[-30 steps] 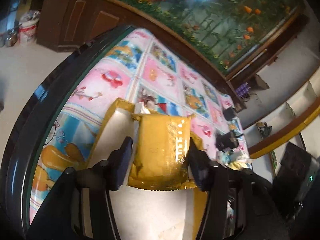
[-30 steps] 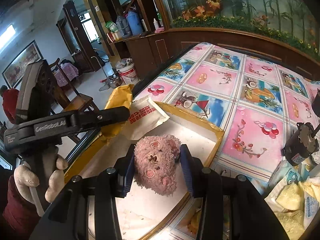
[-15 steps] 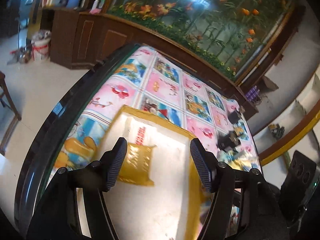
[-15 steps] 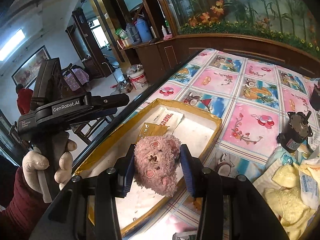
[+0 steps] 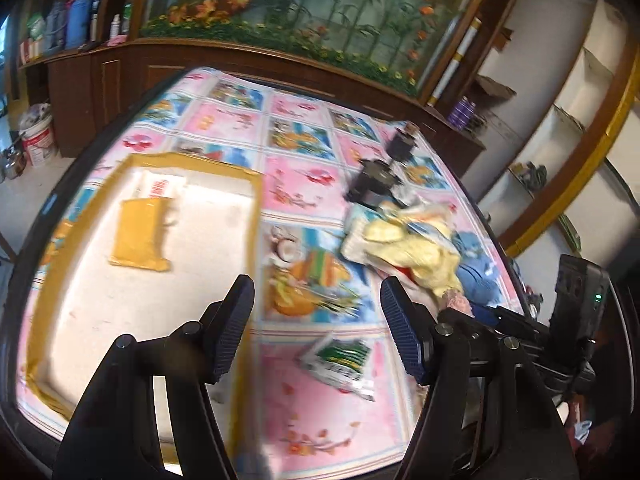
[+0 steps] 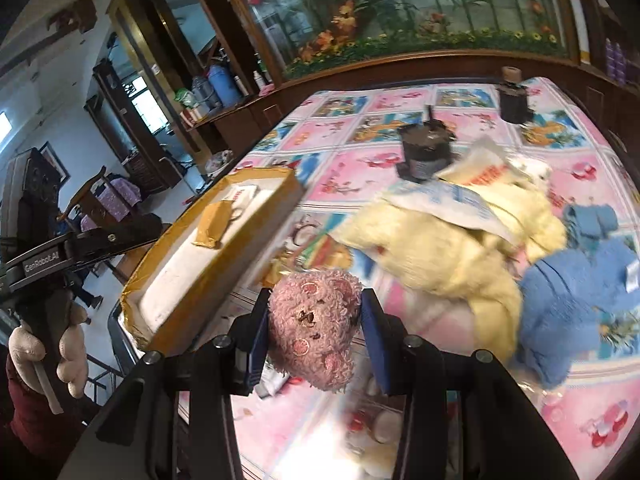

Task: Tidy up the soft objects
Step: 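Grasp the green-and-white snack packet with the left tool while the right holds the ball, then carry the snack packet over the tray with the left tool while the right releases the ball there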

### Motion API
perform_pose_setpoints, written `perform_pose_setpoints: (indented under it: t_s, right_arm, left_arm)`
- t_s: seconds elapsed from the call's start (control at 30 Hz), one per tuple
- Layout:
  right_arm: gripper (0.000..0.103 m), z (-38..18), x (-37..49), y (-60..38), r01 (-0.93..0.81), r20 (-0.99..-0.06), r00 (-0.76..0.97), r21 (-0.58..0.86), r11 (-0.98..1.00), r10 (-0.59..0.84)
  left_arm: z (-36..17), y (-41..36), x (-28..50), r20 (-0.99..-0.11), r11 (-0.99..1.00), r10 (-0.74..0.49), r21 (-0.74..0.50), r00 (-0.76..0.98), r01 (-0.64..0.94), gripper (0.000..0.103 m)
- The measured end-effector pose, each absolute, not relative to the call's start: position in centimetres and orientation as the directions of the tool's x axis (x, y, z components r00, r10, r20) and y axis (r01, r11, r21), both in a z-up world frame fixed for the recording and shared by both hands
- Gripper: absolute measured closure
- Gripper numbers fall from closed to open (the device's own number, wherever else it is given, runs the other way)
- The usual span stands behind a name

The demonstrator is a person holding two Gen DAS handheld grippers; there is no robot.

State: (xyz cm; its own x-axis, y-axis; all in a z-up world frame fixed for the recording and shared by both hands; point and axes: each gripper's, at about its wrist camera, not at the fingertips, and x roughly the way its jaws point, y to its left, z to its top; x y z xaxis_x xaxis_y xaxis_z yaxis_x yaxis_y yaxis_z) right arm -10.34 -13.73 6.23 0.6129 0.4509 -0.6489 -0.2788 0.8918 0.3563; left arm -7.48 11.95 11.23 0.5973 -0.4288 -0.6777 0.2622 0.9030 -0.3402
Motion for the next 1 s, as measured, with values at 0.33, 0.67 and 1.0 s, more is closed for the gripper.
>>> perform_pose_setpoints:
  t_s: [0.33, 0.67, 1.0]
  right_arm:
    - [0.060, 2.9, -11.9, -19.2, -0.125, -0.681, 0.618, 0.408, 0.904, 0.393]
    - [0.058, 2.5, -12.1, -18.6, -0.169, -0.678, 0.612, 0.391, 0.905, 0.407]
    - [0.059, 2.5, -12.6, -17.0, -0.223, -0.697, 0.602, 0.321, 0.920, 0.389]
  left_arm:
    - [9.0, 3.8, -10.6, -0.722, 0.901, -0.364, -0.112, 0.589, 0.419, 0.037]
    - [1.3, 2.7, -8.4, -0.823, 0.930, -0.193, 0.021, 0.534, 0.368, 0.035]
    - [2.0, 4.0, -8.1, -0.788, 0.932, -0.307, -0.133, 0.534, 0.338, 0.069]
